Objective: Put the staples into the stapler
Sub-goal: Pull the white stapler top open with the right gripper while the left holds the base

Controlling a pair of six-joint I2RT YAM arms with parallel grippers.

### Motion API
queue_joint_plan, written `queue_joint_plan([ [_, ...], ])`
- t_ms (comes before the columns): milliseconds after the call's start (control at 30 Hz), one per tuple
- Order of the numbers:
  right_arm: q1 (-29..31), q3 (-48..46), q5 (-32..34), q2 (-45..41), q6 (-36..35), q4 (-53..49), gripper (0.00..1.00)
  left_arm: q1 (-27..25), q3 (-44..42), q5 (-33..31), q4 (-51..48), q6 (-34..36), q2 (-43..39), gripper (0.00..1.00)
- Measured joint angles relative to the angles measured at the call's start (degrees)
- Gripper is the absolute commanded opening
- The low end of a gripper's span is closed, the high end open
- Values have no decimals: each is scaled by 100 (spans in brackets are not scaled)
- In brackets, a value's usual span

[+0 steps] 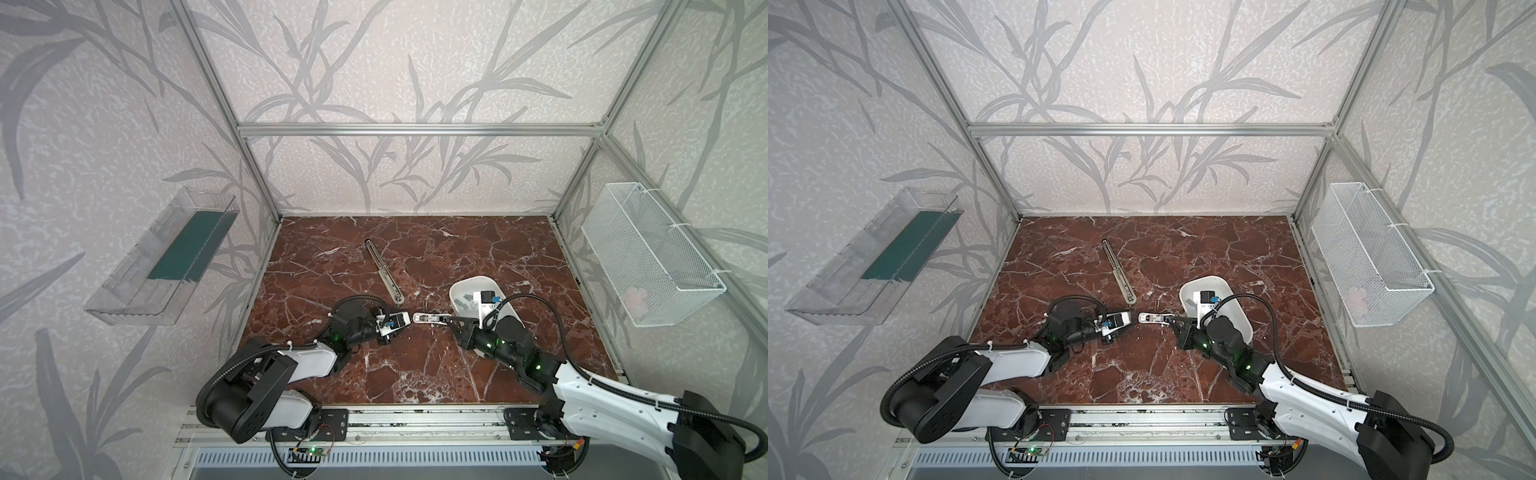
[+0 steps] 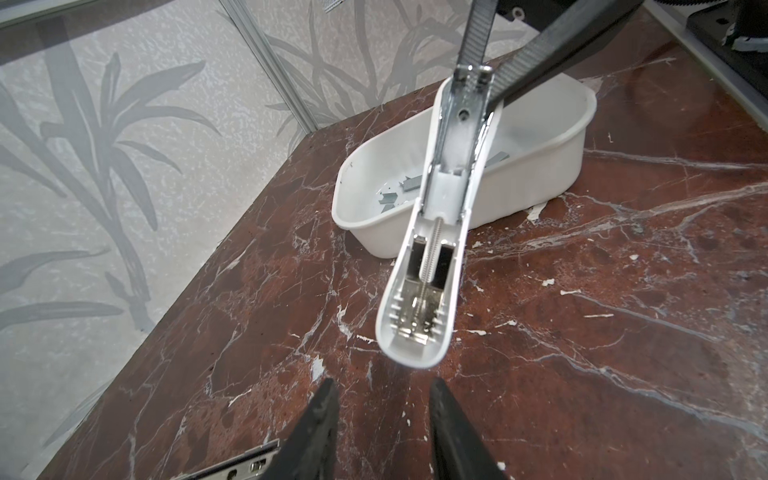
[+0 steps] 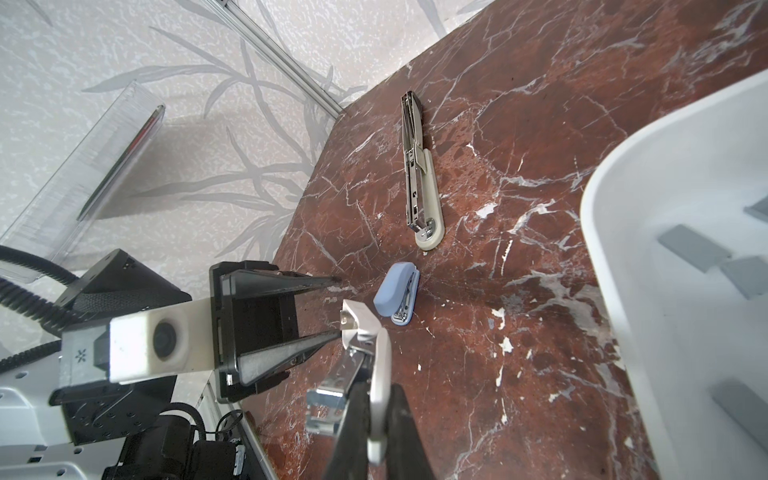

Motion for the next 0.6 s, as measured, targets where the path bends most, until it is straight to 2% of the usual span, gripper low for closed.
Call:
queue_joint_plan([
  [167, 0, 0, 201, -26, -33, -251, 0, 0, -109, -52, 35, -68, -157, 41],
  [367, 26, 4, 216, -83, -122, -376, 0, -63, 24, 201, -831, -90, -1211, 41],
  [467, 177, 4, 297, 33, -155, -280, 0, -278, 243, 313, -1329, 4, -1565, 41],
  [600, 417, 17, 367, 365, -210, -59, 0, -601, 398, 424, -1727, 142, -1628, 41],
])
